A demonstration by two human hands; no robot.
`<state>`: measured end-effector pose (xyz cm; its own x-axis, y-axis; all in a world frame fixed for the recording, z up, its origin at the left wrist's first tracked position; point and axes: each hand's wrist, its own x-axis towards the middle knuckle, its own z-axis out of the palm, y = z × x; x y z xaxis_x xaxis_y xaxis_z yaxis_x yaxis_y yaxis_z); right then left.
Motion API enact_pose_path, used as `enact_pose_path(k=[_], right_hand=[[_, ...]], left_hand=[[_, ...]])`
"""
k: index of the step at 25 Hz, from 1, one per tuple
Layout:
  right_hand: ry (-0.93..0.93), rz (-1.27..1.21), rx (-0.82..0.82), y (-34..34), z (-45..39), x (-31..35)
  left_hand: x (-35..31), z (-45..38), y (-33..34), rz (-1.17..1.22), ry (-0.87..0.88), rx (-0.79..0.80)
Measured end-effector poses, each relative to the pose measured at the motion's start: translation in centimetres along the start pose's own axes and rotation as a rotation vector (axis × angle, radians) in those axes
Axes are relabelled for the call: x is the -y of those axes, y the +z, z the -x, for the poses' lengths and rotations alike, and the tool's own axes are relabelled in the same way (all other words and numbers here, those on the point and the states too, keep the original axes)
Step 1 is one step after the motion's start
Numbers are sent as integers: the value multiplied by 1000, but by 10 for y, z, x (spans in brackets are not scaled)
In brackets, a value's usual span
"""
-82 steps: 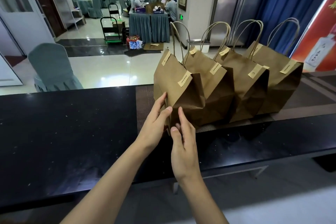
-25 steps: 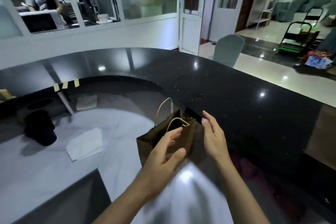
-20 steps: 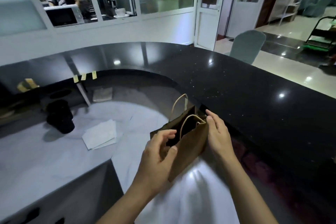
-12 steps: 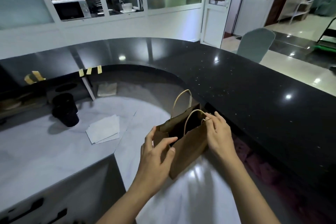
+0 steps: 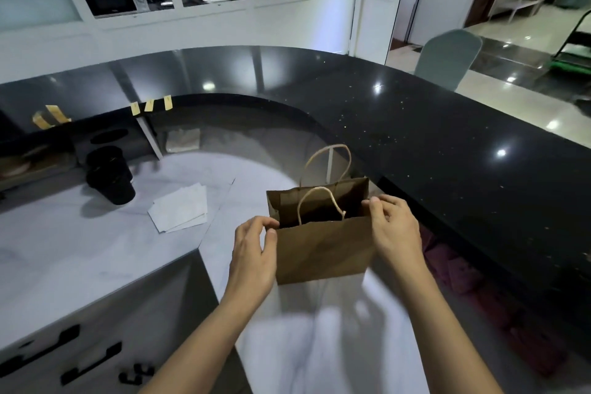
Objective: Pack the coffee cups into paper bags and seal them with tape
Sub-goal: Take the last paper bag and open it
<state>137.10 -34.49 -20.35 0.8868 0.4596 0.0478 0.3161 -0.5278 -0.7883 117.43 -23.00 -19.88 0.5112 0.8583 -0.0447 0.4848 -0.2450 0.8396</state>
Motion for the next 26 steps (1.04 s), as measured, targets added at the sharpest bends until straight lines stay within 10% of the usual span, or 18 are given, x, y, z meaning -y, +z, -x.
enact_pose_path(k=[26], right_hand=[[54,-241,-17,-7,114,29]], left_hand=[[31,73,-67,154,44,73]])
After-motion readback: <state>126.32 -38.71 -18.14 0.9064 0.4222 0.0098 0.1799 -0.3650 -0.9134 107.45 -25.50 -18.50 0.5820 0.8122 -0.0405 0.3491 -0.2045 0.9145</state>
